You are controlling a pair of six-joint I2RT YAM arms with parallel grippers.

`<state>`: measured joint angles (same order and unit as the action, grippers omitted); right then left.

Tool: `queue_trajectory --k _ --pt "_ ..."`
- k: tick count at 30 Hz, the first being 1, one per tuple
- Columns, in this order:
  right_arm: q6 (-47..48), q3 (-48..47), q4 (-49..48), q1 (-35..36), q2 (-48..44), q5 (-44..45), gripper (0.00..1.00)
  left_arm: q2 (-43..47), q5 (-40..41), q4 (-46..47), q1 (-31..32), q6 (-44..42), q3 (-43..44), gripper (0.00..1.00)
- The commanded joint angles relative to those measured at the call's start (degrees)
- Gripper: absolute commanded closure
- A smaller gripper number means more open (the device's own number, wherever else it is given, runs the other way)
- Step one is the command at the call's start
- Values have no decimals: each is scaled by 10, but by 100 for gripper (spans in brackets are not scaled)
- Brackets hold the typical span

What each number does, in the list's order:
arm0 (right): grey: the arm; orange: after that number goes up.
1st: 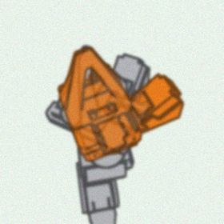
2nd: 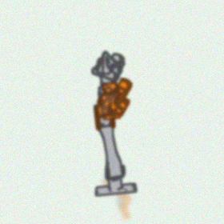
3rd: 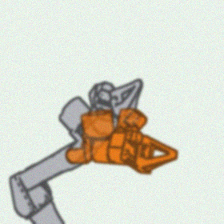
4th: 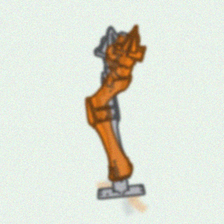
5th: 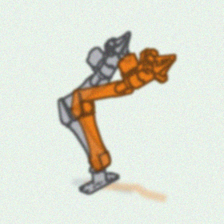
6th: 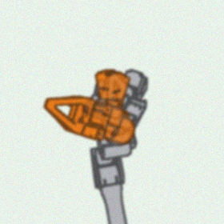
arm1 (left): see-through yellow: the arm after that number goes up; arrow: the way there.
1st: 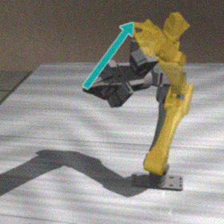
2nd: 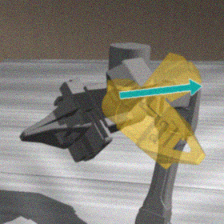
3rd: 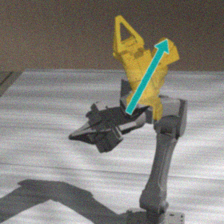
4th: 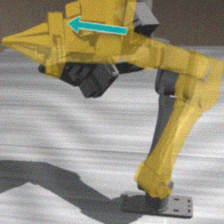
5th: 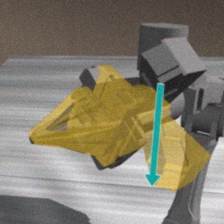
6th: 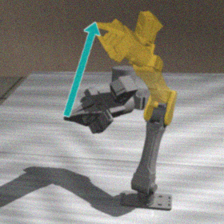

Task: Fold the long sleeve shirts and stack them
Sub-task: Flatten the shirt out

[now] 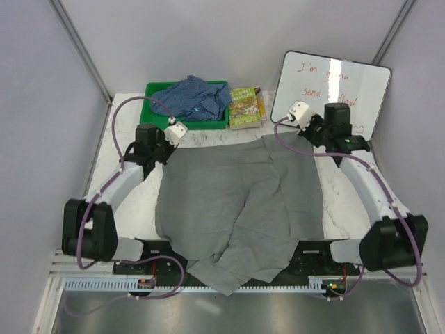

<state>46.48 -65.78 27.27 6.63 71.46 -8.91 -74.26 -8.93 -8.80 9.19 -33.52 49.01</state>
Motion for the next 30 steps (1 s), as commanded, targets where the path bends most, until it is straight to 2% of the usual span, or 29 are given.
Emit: queue_trajectory --k 1,3,4,5,6,8,9,10,11,12,13,14,16,17,20,23,30 --pt "-23 -46 -112 5 121 36 98 -155 32 100 -5 -19 81 98" --pt "-32 -85 -110 14 180 62 75 -209 54 97 -6 -15 137 98" --pt "-38 -99 -97 15 196 77 61 -250 63 92 -5 -11 157 94" --pt "-50 -134 -82 15 211 85 38 -262 67 65 -6 -6 198 89" --pt "-52 -152 -63 15 233 117 35 -267 76 36 -7 2 209 85" --pt "-46 -193 12 -6 236 115 29 -240 68 7 -12 23 209 70" --pt "-42 -203 43 -14 223 108 28 -220 44 -31 -13 24 202 64" --pt "-34 -212 116 -22 213 71 26 -202 24 -61 -12 19 195 47" --pt "-16 -222 153 -29 200 53 20 -165 7 -93 -11 17 183 45" --pt "-1 -227 201 -28 176 32 19 -147 -34 -131 -11 11 175 44" --pt "8 -230 291 -24 164 -20 19 -130 -54 -187 -10 3 162 43" --pt "12 -218 326 -15 150 -36 20 -94 -68 -210 -8 -4 125 43" --pt "18 -176 379 49 110 -43 25 -63 -101 -248 -4 -18 85 43" --pt "13 -113 380 114 96 -29 29 -53 -105 -255 -1 -21 48 43" --pt "-22 9 331 217 61 12 38 -36 -110 -268 5 -24 -8 46" --pt "-31 78 281 252 80 42 46 -45 -101 -277 8 -26 -36 49" --pt "-10 144 173 251 176 114 53 -117 -57 -261 9 -12 -47 52"
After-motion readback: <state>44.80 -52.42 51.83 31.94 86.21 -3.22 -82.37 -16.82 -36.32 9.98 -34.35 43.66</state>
